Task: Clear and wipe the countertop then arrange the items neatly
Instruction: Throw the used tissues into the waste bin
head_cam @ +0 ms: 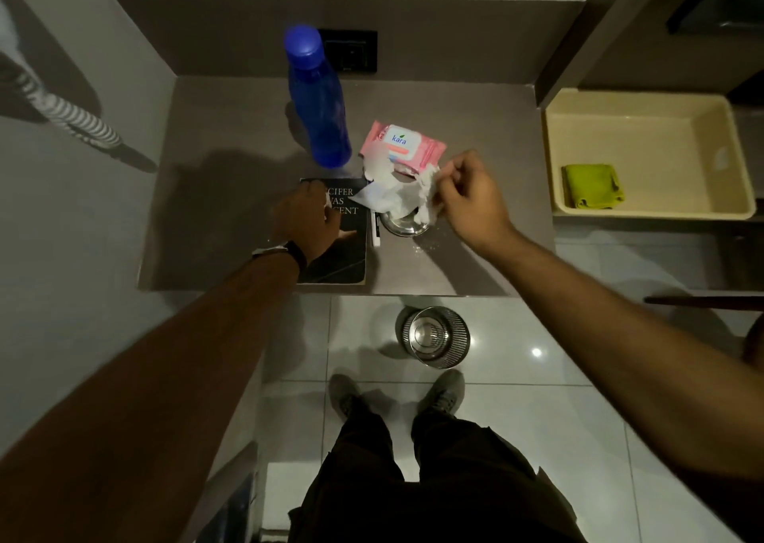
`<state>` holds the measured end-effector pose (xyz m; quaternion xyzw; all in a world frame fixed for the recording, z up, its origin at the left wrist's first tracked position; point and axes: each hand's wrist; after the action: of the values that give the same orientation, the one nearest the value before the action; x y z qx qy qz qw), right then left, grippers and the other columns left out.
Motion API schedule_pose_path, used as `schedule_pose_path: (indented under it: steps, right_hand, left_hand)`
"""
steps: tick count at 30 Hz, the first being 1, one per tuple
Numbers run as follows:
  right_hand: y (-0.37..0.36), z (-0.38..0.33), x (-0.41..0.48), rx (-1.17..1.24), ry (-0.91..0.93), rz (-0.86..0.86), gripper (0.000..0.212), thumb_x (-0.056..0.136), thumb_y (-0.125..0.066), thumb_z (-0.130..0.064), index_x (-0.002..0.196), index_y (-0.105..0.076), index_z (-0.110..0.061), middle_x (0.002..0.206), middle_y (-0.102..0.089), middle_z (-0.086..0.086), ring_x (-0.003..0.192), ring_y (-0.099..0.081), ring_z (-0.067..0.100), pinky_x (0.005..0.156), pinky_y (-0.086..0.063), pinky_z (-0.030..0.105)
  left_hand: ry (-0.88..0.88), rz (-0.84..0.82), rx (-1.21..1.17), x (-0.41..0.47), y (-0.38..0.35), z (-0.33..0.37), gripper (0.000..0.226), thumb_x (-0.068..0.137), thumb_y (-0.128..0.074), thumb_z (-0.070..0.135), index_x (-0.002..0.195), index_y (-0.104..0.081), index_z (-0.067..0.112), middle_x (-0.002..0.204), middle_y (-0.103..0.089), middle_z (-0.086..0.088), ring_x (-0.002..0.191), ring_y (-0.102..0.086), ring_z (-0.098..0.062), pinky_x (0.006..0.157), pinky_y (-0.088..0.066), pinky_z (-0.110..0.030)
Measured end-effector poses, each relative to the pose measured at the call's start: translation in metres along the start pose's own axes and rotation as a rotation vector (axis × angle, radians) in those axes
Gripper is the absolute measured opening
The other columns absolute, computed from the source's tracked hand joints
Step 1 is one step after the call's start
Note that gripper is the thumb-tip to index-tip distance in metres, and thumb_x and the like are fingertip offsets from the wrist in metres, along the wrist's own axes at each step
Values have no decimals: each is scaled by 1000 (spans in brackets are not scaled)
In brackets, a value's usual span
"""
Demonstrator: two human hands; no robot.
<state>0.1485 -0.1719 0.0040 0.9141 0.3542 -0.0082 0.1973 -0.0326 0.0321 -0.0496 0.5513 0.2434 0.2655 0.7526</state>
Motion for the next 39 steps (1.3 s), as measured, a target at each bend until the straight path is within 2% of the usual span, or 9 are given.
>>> schedule_pose_path:
  steps: [5,8,11,14,17,25,29,35,39]
  right_hand:
    - [22,23,-86,187,-97,142,7,102,-61,-10,98,-55,-11,86,-65,11,74,-73,31,65,-63,41]
    - [23,64,-128,124,-263,127,9,102,-62,-8,96,-59,-13,87,-74,8,75,-77,25,69,-67,41]
    - [13,113,-155,-26,-429,118,7,100,-66,-9,93,-64,-12,84,-78,4,75,-79,20,78,-67,47]
    - [2,151,-162,-195,-527,68,4,95,-72,-15,94,-68,-14,88,-78,2,82,-78,21,86,-64,40]
    - [-8,175,-159,-367,-548,26,13,95,-74,-20,100,-70,-10,96,-78,4,89,-75,24,93,-59,34]
    - [-15,189,-146,-603,-584,-349,39,93,-68,-3,132,-63,-4,132,-69,15,126,-64,34,109,-48,35]
    - [-17,191,-153,-600,-575,-367,41,96,-58,1,136,-65,-9,138,-68,14,131,-63,33,112,-46,33]
    - [-17,180,-165,-478,-514,-175,43,90,-49,17,112,-75,-10,119,-76,9,114,-71,30,101,-53,32]
    - [-10,147,-163,-382,-250,-72,20,92,-69,-4,95,-76,-22,92,-77,-11,84,-72,8,85,-61,36]
  left_hand:
    - [113,-40,39,-9,-3,-25,48,99,-60,37,137,-53,9,135,-60,-18,123,-59,-38,103,-51,-51]
    - [187,-114,147,-25,-11,-69,56,105,-52,34,150,-46,2,154,-44,-29,141,-43,-49,116,-36,-60]
    - [239,-256,137,-47,-22,-117,80,105,-53,44,164,-20,1,172,-11,-28,157,-18,-48,128,-17,-60]
    - [101,-315,128,-65,-31,-145,94,104,-39,63,167,-6,1,175,4,-21,162,-3,-42,132,-1,-55]
    - [-40,-302,197,-71,-33,-150,98,96,-17,69,167,-4,2,176,3,-19,163,0,-38,132,0,-53]
    - [-25,-204,193,-41,-40,-131,84,103,-14,56,167,-6,2,176,0,-19,164,-3,-35,133,-1,-52]
    - [-35,-193,183,-41,-44,-131,84,102,-15,56,167,-4,3,176,0,-19,164,-2,-34,133,-2,-53]
    - [-49,-134,153,-41,-48,-136,80,105,-17,53,167,-11,4,176,-6,-18,164,-8,-34,133,-5,-53]
    - [-58,-100,139,-39,-52,-142,78,106,-15,54,167,-12,6,176,-9,-16,164,-11,-32,133,-7,-52]
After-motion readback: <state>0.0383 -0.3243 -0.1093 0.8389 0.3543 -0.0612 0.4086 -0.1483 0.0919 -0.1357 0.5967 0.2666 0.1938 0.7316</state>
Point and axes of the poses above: each hand's wrist, its own x-axis towards the middle knuckle, its own y-axis out of the back of the hand, z = x × y
